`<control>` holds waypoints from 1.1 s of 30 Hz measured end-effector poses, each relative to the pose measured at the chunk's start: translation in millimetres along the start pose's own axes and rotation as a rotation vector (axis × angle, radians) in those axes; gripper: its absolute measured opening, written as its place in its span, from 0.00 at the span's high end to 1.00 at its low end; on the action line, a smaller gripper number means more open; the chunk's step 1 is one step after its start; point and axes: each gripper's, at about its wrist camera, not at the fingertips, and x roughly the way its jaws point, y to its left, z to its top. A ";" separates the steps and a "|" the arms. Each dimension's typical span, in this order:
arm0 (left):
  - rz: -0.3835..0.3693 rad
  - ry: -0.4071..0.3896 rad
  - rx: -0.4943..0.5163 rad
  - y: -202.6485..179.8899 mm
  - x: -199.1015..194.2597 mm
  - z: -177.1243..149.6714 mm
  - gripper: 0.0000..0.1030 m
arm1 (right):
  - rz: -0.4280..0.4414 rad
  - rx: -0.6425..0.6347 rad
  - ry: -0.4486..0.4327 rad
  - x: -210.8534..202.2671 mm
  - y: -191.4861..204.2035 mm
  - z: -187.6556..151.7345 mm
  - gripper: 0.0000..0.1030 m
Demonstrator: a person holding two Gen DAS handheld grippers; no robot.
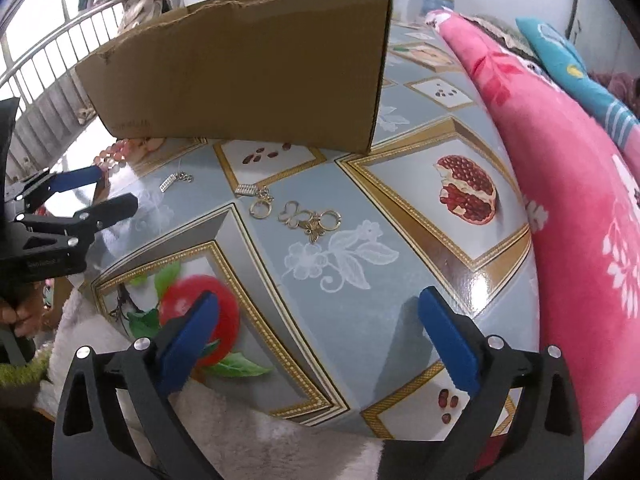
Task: Organize jewelry
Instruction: 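Move the open left gripper over the small silver charm, then close the left gripper on the small silver charm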
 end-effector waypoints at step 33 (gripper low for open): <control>-0.063 0.024 0.033 8.1 7.2 20.4 0.08 | 0.021 0.027 -0.118 -7.0 -10.4 5.5 0.10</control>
